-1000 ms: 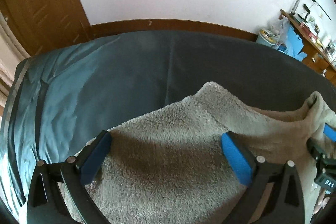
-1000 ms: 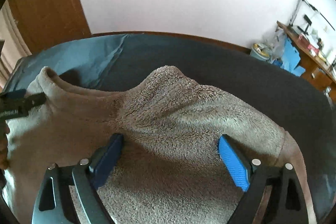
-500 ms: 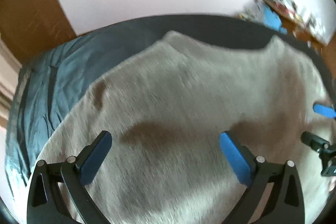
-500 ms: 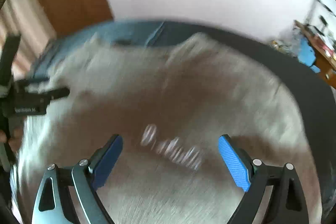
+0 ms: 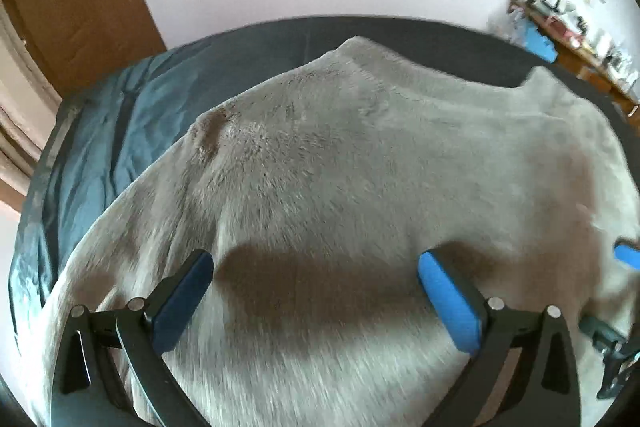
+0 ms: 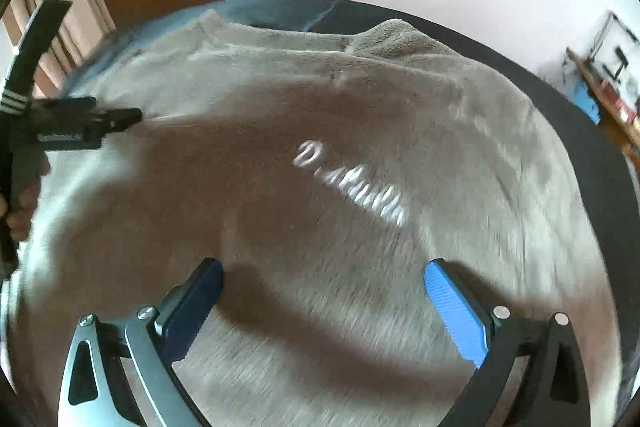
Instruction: Fold clothes
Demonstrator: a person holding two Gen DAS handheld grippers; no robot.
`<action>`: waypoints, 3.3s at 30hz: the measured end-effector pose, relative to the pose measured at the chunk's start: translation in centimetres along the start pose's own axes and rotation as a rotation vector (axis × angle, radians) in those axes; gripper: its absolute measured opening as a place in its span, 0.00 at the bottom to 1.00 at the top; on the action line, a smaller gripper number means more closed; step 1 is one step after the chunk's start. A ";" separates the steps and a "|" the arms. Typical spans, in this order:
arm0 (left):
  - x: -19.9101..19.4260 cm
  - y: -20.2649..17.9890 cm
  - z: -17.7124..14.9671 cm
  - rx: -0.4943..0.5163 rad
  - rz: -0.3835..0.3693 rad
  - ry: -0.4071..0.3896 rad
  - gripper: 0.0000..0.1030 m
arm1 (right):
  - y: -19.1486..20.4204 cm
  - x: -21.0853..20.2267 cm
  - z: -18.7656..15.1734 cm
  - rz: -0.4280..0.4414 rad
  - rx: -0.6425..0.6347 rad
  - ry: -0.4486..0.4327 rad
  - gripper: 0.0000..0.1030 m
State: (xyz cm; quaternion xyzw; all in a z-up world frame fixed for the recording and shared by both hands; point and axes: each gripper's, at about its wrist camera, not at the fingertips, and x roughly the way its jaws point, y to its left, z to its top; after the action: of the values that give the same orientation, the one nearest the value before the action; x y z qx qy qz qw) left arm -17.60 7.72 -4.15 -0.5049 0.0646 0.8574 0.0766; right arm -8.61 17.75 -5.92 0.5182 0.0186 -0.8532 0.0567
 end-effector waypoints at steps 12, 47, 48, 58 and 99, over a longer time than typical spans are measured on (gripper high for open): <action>-2.7 -8.0 -7.3 0.152 -0.188 0.074 1.00 | 2.4 -4.6 -12.2 0.013 -0.157 0.051 0.99; -2.7 -9.4 -11.8 0.083 -0.104 -0.086 1.00 | -7.5 -12.7 -20.2 0.067 0.290 -0.262 0.90; -2.7 -9.4 -11.5 0.083 -0.105 -0.090 1.00 | -9.1 -13.7 -21.3 0.052 0.353 -0.284 0.79; -3.0 -10.1 -11.9 0.082 -0.108 -0.100 1.00 | -20.9 -22.0 -32.0 -0.336 0.757 -0.420 0.53; -3.3 -11.0 -12.3 0.086 -0.118 -0.104 1.00 | -27.0 -23.3 -32.3 -0.272 0.862 -0.511 0.09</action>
State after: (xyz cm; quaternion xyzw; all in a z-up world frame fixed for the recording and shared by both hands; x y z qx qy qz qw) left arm -3.32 15.93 -7.55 -0.4588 0.0676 0.8728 0.1519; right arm 27.38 49.24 -0.90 0.2624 -0.2818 -0.8824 -0.2705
